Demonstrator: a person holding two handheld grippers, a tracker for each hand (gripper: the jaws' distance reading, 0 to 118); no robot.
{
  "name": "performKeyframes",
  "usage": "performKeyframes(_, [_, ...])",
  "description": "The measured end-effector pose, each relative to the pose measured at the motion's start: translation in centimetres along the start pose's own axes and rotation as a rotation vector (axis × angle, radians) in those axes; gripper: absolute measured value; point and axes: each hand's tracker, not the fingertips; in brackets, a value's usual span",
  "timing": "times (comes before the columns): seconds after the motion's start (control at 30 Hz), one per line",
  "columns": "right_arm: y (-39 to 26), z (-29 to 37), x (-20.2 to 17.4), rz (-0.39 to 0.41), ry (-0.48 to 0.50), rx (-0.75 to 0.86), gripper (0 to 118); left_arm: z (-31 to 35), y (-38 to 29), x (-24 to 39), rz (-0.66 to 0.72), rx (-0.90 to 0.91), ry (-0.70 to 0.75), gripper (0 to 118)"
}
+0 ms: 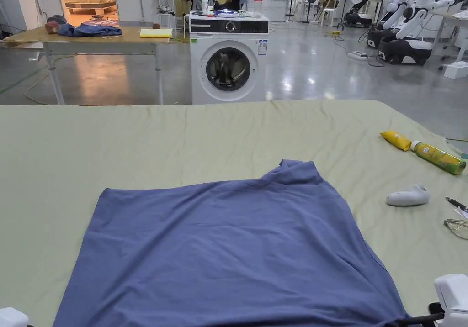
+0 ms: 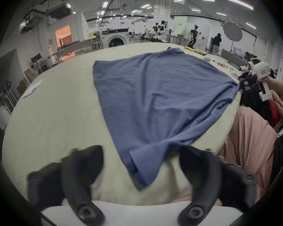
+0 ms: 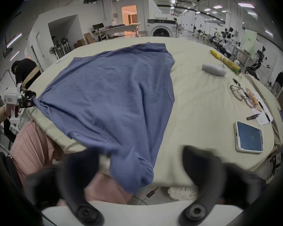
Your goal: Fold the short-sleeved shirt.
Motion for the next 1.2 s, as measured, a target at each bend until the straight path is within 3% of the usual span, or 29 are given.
performKeyframes(0.03, [0.0,0.8,-0.4,-0.005,0.006,0.031,118,1.0,0.2,0.0,0.024,0.049,-0.003,87])
performKeyframes(0.07, [0.3,2.0,-0.7,-0.027,0.051,0.104,116,2.3,0.6,-0.1,0.078,0.100,-0.031,87])
performKeyframes(0.23, [1.9,5.7,-4.0,-0.124,0.032,0.356,116,7.0,2.2,1.8,0.252,0.382,-0.004,87])
performKeyframes(0.3, [2.3,6.9,-6.6,-0.135,0.021,0.495,108,8.4,2.7,3.4,0.292,0.464,0.057,84])
performKeyframes(0.33, [2.2,7.4,-7.9,-0.130,0.031,0.580,95,8.8,2.7,4.2,0.307,0.500,0.094,71])
performKeyframes(0.37, [2.4,7.7,-9.0,-0.126,0.033,0.657,52,9.3,2.5,4.9,0.315,0.554,0.140,31])
performKeyframes(0.4, [2.4,8.0,-10.4,-0.135,0.029,0.727,5,9.7,2.3,5.5,0.314,0.605,0.170,3])
performKeyframes(0.5, [3.0,7.6,-13.1,-0.159,-0.015,0.799,0,9.8,2.7,6.5,0.329,0.626,0.284,0])
performKeyframes(0.57, [3.4,7.3,-13.6,-0.169,0.089,0.799,0,9.4,3.3,4.9,0.346,0.520,0.209,0])
performKeyframes(0.63, [4.1,7.1,-13.7,-0.126,0.129,0.765,0,8.5,4.5,3.0,0.361,0.312,0.183,0])
performKeyframes(0.7, [4.3,6.7,-14.0,-0.069,0.103,0.729,0,6.6,5.3,0.9,0.439,-0.051,0.107,0])
performKeyframes(0.73, [4.3,6.5,-14.1,-0.067,0.087,0.723,0,5.6,4.8,0.1,0.462,-0.145,0.072,0])
performKeyframes(0.8, [4.4,6.3,-13.9,-0.085,0.097,0.710,0,3.8,3.4,-0.9,0.451,-0.119,0.031,12])
performKeyframes(0.83, [4.2,6.0,-13.6,-0.101,0.109,0.701,0,3.1,3.0,-1.0,0.468,-0.151,0.040,33])
performKeyframes(0.87, [4.1,5.8,-13.5,-0.116,0.118,0.693,0,2.1,2.7,-1.2,0.480,-0.185,0.079,72])
performKeyframes(0.9, [4.2,5.9,-13.3,-0.127,0.120,0.684,0,1.4,2.5,-1.3,0.476,-0.167,0.113,88])
performKeyframes(1.0, [3.7,5.3,-13.0,-0.150,0.108,0.660,0,0.5,2.3,-1.8,0.620,-0.023,0.114,91])
performKeyframes(1.1, [3.6,5.1,-12.6,-0.180,0.114,0.633,0,-2.1,1.9,-3.1,0.802,-0.082,0.055,91])
performKeyframes(1.13, [3.5,5.0,-12.4,-0.190,0.120,0.630,0,-3.2,1.8,-3.2,0.782,-0.178,0.075,91])
performKeyframes(1.2, [3.5,5.1,-12.3,-0.198,0.125,0.627,0,-4.2,1.8,-1.9,0.557,-0.243,0.120,90])
